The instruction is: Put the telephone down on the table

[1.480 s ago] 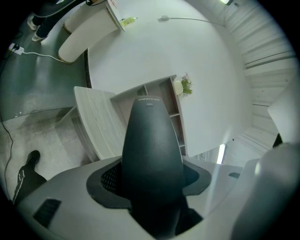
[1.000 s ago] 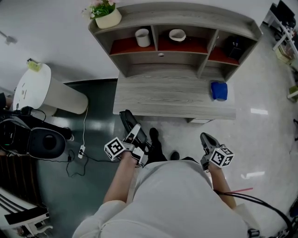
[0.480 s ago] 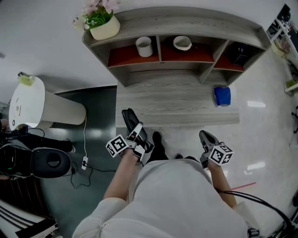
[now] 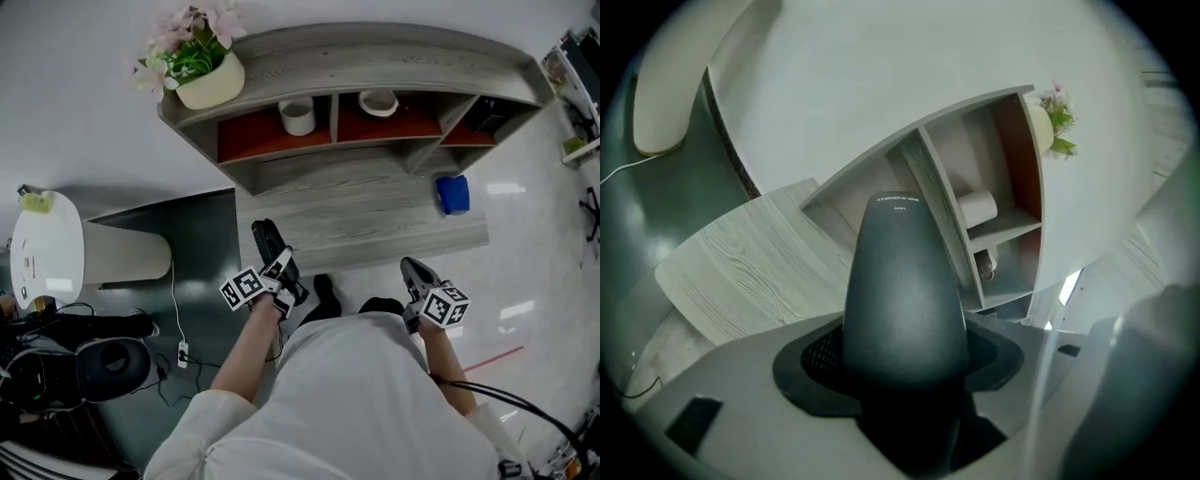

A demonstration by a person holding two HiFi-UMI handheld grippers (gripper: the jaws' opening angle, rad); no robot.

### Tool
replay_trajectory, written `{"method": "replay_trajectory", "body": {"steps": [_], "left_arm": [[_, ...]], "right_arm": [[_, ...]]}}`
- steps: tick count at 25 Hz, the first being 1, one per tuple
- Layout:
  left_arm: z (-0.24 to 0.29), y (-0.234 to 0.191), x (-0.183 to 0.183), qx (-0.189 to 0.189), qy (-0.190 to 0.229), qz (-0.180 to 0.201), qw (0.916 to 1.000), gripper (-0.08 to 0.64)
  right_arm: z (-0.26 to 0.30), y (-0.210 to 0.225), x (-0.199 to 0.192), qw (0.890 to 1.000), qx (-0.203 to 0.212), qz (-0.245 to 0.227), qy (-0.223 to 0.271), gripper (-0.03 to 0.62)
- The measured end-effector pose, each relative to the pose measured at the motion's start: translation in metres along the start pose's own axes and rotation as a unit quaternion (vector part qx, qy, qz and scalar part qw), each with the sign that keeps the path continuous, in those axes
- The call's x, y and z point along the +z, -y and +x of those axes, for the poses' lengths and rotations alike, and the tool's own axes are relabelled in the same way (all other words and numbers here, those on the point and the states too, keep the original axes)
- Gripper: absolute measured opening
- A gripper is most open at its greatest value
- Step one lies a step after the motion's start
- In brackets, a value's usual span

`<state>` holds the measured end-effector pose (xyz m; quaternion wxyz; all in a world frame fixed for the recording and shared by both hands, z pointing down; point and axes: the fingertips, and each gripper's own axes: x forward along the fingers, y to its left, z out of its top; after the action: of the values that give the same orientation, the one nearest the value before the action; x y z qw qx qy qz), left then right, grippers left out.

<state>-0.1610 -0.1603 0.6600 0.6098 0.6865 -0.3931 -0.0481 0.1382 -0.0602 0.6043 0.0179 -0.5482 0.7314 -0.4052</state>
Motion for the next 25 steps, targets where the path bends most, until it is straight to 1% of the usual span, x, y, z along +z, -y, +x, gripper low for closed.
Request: {"method": "replay_trajectory", "body": {"steps": [6,10,12,15,19,22,25], "left_arm": [[0.034,-0.03,0.025,0.028,-0.017,0.01,0.9994,0.288],[0.06,-0.054,0.038,0.06,-0.024,0.018,0.9977,0.288],[0.072,-0.068,0.042,0.083,-0.032,0.03,0.9956,0.288],[0.087,-0.09,0.046,0.122,-0.049,0.056,0.9897,0.288],[0.104,-0.112,0.051,0.164,-0.065,0.075,0.9815,0.288],[0.119,-0.125,0.055,0.194,-0.08,0.097,0.9729,0.288],[0.132,-0.136,0.055,0.219,-0.104,0.12,0.9627,0.288]], "right_arm": [[0.012,-0.001,0.002,1.0,-0.019,0.01,0.002,0.018],[0.019,0.007,0.01,1.0,-0.023,0.011,0.0,0.018],[0.024,0.012,0.015,1.0,-0.021,0.013,-0.002,0.018],[0.029,0.019,0.025,1.0,-0.017,0.014,-0.004,0.018],[0.032,0.032,0.041,1.0,-0.02,0.018,-0.004,0.018],[0.033,0.041,0.048,0.999,-0.026,0.021,-0.008,0.018],[0.032,0.051,0.051,0.999,-0.033,0.028,-0.011,0.018]]}}
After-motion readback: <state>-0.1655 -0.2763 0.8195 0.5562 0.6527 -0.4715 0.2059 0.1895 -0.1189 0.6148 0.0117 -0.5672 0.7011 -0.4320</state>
